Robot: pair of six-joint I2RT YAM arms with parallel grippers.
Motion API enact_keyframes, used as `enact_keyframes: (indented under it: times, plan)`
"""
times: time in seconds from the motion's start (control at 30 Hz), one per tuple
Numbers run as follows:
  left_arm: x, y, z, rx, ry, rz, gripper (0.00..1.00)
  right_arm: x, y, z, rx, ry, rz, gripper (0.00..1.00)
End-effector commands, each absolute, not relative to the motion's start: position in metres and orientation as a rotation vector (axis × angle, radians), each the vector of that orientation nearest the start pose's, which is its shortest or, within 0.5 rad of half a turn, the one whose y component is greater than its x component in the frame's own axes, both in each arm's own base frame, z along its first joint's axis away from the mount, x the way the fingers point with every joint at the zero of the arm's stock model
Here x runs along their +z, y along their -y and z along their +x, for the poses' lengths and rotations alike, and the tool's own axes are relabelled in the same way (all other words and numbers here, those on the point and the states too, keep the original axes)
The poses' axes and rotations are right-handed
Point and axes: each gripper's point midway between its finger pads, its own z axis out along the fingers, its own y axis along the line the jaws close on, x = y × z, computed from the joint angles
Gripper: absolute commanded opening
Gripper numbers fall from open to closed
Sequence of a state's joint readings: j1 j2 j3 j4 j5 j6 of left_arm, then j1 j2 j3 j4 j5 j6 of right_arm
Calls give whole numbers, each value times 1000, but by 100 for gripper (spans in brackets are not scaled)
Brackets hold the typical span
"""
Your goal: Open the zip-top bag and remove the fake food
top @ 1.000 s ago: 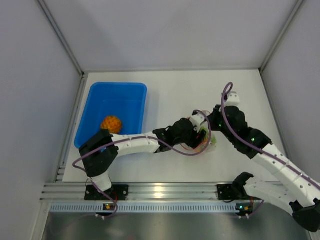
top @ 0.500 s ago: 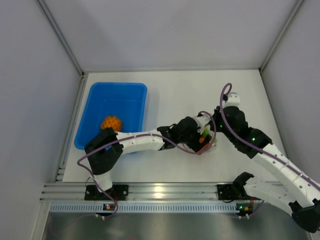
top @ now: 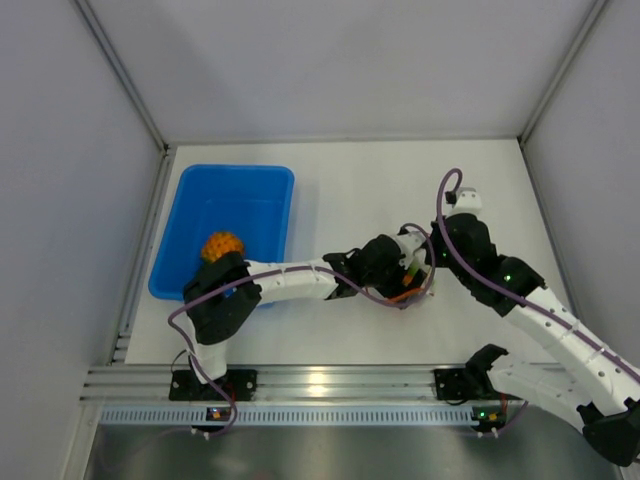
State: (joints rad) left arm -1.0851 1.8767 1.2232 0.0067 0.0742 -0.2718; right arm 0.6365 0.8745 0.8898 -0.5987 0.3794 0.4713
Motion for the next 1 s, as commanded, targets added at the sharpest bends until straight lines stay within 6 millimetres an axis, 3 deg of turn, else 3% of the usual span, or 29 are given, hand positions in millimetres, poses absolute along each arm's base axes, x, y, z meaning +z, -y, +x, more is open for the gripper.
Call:
enact_keyframes:
  times: [0.0,0.03,0.1,0.13,0.17,0.23,0.27,0.3,0.43,0.47,0.53,0.67,0.97]
  plan:
    - [56,453,208,-765,-2214,983,95,255,-161,257,483,-1994,18,0]
    - [55,452,207,-764,-2216,983,91,254,-161,257,482,-1995,18,0]
    - [59,451,208,-766,-2211,970,74,254,-162,257,483,-1996,17,0]
    - [63,451,209,-769,-2203,963,61,254,-161,258,482,-1994,20,0]
    - [67,451,208,-775,-2196,958,39,253,-162,258,485,-1996,16,0]
    - [73,451,209,-783,-2190,939,29,253,-162,258,482,-1997,15,0]
    - [81,452,210,-793,-2174,930,14,253,-162,259,478,-1996,16,0]
    - [83,451,209,-795,-2173,925,10,253,-162,259,476,-1998,11,0]
    - [107,451,210,-835,-2106,885,4,254,-159,261,443,-1992,-9,0]
    - [123,452,211,-857,-2064,865,0,253,-158,261,428,-1995,-22,0]
    - [131,448,209,-862,-2036,849,0,253,-159,262,425,-1996,-32,0]
    - [165,444,211,-870,-1949,803,0,249,-168,260,454,-2021,-80,0]
    - [197,441,217,-862,-1875,764,0,240,-181,258,479,-2067,-126,0]
